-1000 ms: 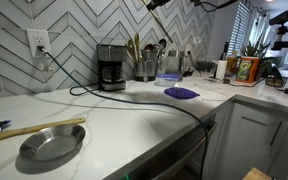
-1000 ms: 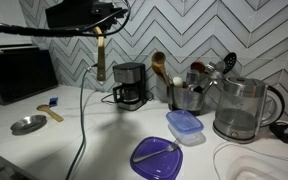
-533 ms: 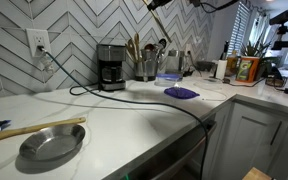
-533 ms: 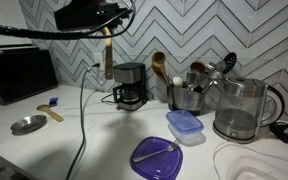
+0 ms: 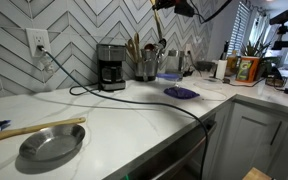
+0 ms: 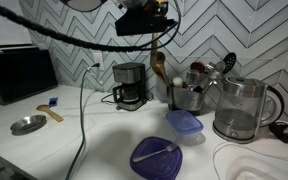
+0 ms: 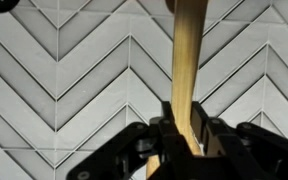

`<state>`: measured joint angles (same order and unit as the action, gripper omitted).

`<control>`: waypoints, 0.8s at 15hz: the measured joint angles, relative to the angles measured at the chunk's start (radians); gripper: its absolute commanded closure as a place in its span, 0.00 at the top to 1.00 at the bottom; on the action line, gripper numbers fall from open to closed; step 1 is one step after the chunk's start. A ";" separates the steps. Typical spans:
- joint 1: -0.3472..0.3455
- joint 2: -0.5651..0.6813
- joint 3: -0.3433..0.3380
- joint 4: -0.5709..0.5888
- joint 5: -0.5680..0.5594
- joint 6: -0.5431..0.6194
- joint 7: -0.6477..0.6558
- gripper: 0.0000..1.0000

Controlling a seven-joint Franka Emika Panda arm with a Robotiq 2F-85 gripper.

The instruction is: Put the wooden spatula in the silver holder

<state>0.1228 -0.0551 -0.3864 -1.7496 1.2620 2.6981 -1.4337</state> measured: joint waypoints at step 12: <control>-0.242 0.564 0.053 0.596 0.934 0.034 -0.651 0.06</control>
<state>-0.1190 0.5094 -0.3331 -1.1535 2.1959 2.7325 -2.0847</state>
